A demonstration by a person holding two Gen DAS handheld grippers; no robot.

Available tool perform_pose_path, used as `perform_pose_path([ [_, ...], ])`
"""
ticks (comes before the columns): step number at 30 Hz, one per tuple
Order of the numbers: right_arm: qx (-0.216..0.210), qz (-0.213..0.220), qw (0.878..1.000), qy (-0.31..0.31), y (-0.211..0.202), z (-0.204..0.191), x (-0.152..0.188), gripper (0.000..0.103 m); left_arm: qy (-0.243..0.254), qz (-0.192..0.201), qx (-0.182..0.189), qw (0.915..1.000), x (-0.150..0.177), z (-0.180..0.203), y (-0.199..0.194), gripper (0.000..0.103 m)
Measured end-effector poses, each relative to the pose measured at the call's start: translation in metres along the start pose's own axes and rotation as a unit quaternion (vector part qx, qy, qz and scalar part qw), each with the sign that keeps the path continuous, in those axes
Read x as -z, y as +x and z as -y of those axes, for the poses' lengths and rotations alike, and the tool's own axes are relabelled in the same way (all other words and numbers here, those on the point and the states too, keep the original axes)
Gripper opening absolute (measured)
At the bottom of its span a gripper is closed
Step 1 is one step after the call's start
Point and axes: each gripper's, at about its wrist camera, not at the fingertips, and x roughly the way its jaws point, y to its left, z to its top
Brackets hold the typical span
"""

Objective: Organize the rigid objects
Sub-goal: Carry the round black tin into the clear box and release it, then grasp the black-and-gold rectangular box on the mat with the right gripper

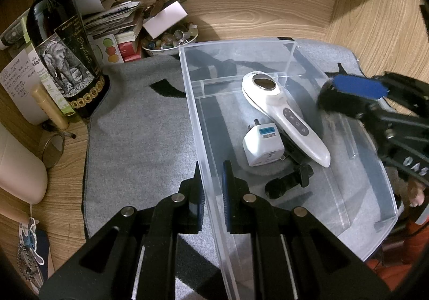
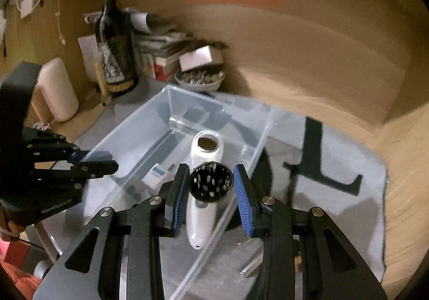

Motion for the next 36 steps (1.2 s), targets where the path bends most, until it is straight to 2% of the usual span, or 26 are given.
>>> perform_pose_path([
  [5, -0.017, -0.016, 1.000, 0.012, 0.016, -0.005, -0.001, 0.031, 0.002, 0.000, -0.001, 1.0000, 0.000, 0.001, 0.000, 0.011],
  [11, -0.017, -0.025, 1.000, 0.006, 0.020, -0.008, 0.001, 0.033, 0.001, 0.000, 0.000, 1.0000, 0.001, 0.000, -0.001, 0.011],
  [12, -0.017, -0.022, 1.000, 0.006, 0.017, -0.007, 0.001, 0.034, 0.001, 0.001, 0.001, 1.0000, 0.001, 0.000, -0.001, 0.011],
  [14, -0.009, -0.011, 1.000, 0.009, 0.009, -0.004, 0.001, 0.047, 0.001, 0.001, 0.001, 1.0000, 0.001, -0.001, -0.001, 0.011],
  [18, 0.013, 0.017, 1.000, 0.017, -0.010, 0.003, 0.001, 0.054, 0.002, 0.000, 0.001, 1.0000, 0.001, -0.001, -0.001, 0.011],
  [20, 0.031, 0.028, 0.999, 0.023, -0.019, 0.010, 0.002, 0.065, 0.002, 0.001, 0.001, 1.0000, 0.001, -0.001, -0.001, 0.011],
  [22, 0.061, 0.042, 0.997, 0.032, -0.029, 0.020, 0.006, 0.071, 0.002, 0.001, 0.001, 1.0000, 0.001, -0.001, -0.001, 0.011],
  [24, 0.089, 0.043, 0.994, 0.046, -0.036, 0.035, 0.013, 0.072, 0.002, 0.001, 0.001, 1.0000, 0.001, -0.001, -0.001, 0.011],
  [31, 0.157, 0.001, 0.982, 0.102, -0.035, 0.086, 0.045, 0.072, 0.002, 0.001, 0.001, 1.0000, 0.001, -0.001, -0.001, 0.011],
  [36, 0.169, -0.056, 0.975, 0.130, -0.015, 0.110, 0.070, 0.072, 0.002, 0.001, 0.001, 1.0000, 0.001, -0.001, -0.001, 0.011],
])
